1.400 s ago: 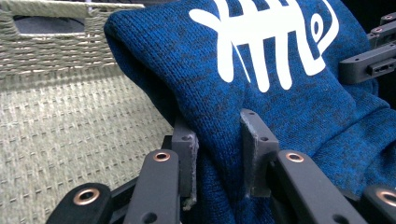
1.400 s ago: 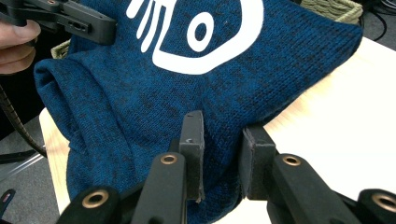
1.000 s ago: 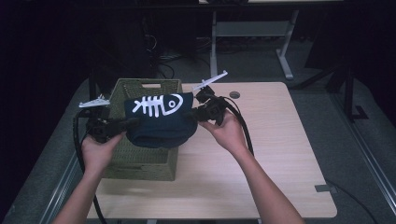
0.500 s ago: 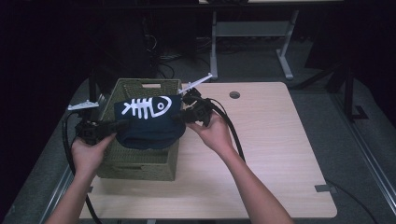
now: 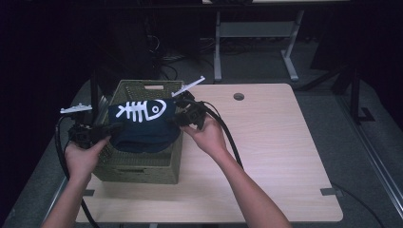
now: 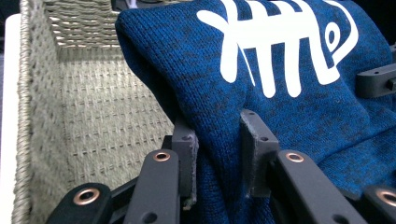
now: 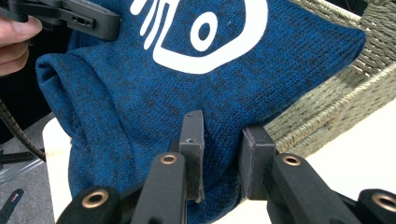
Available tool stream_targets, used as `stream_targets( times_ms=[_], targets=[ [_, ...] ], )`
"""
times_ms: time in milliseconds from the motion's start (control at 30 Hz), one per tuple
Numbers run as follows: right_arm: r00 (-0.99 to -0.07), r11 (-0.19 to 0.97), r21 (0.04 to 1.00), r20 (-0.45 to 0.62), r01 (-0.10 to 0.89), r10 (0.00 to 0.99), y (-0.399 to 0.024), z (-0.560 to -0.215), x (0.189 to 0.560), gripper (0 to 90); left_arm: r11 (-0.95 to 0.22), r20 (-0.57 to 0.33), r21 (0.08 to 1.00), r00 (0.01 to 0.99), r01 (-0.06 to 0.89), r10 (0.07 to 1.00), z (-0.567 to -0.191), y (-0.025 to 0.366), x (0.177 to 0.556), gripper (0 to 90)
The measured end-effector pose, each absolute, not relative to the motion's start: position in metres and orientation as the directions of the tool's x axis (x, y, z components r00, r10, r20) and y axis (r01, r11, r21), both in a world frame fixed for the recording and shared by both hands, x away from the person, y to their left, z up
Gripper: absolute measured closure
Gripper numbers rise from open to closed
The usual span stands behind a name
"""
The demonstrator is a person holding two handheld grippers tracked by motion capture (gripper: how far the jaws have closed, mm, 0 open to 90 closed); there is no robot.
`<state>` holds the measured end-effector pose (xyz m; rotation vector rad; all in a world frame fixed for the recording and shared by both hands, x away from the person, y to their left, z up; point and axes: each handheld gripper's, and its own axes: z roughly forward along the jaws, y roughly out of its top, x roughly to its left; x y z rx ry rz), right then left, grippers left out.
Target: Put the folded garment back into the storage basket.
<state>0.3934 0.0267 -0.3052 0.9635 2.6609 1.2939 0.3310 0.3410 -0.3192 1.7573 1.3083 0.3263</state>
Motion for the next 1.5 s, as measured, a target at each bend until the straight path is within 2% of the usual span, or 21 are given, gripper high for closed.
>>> stream_targets(
  times_ms=[867, 1500],
  targets=[
    [-0.805, 0.463, 0.714, 0.240, 0.526, 0.543, 0.055, -0.320, 0.400, 73.3, -0.008, -0.288, 0.758, 0.345, 0.652, 0.893, -0.329, 0.363, 0.336, 69.5],
    [-0.794, 0.485, 0.685, 0.232, 0.544, 0.562, 0.073, -0.345, 0.407, 72.0, -0.048, -0.236, 0.719, 0.308, 0.693, 0.922, -0.347, 0.369, 0.350, 66.7]
  ],
)
